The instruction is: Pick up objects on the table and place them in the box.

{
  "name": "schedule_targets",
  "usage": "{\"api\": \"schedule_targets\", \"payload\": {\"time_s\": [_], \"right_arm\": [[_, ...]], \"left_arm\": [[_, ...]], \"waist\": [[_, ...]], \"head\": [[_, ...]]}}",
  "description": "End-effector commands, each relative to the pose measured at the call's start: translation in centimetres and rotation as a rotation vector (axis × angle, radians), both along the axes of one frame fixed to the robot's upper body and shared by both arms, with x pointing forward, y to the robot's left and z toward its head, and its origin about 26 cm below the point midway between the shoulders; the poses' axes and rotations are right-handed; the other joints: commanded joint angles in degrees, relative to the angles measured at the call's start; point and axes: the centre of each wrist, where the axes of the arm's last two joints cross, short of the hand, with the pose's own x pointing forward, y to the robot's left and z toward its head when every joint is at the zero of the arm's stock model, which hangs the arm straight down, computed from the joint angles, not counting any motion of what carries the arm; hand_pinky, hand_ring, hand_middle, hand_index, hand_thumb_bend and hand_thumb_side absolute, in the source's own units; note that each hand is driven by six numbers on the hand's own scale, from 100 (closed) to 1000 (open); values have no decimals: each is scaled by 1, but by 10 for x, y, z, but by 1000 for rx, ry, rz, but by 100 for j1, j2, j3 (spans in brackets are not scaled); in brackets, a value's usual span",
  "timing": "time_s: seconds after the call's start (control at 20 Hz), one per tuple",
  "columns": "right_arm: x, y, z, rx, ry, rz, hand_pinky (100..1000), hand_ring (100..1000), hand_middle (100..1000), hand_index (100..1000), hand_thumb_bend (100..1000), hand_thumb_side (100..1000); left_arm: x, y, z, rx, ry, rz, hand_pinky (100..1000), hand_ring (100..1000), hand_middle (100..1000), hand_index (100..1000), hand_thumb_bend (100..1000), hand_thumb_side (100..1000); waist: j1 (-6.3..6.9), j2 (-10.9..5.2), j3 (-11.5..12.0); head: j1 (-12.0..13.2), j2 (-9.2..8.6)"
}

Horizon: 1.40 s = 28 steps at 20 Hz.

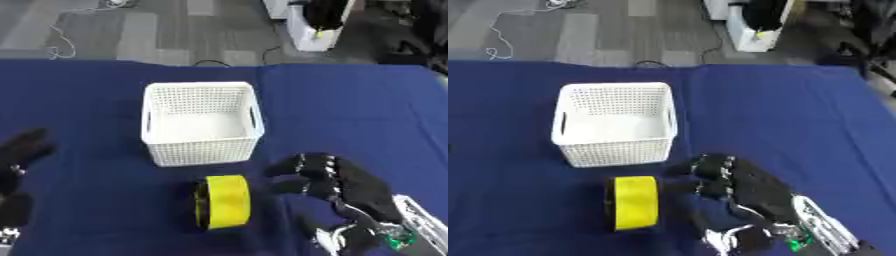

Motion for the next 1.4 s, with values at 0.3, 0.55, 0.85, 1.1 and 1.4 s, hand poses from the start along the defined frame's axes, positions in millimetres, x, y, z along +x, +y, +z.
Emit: {"api": "schedule_targets", "payload": {"time_s": [0.3, 0.55, 0.85, 1.1, 1.4], "right_arm": [[7, 13, 22, -120, -50, 87, 672, 760, 823, 878, 100, 1000], [12, 18, 36, -169, -115, 118, 712, 768, 824, 873, 100, 1000], [18, 23, 56, -207, -212, 149, 759, 776, 826, 867, 100, 1000], [20, 28, 66, -244, -267, 162, 784, 779, 831, 867, 100, 1000], [21, 31, 71, -281, -285, 152, 787, 779, 832, 868, 100, 1000]], "left_arm": [[-1, -2, 8, -4, -33, -19, 1000, 869, 897, 908, 100, 770], [-1, -2, 7, -9, -33, -21, 1000, 866, 895, 907, 100, 768], [1, -1, 11, -89, -81, 2, 1000, 834, 866, 879, 100, 742], [2, -4, 14, -152, -143, 5, 1000, 818, 855, 867, 100, 738], [4, -9, 19, -167, -186, -8, 1000, 815, 851, 866, 100, 732]], "waist": [[43, -90, 57], [57, -112, 82], [71, -145, 121], [71, -153, 214], [98, -101, 378]], "head": [[17, 20], [-18, -7], [-160, -37], [-242, -137], [-307, -229]]}}
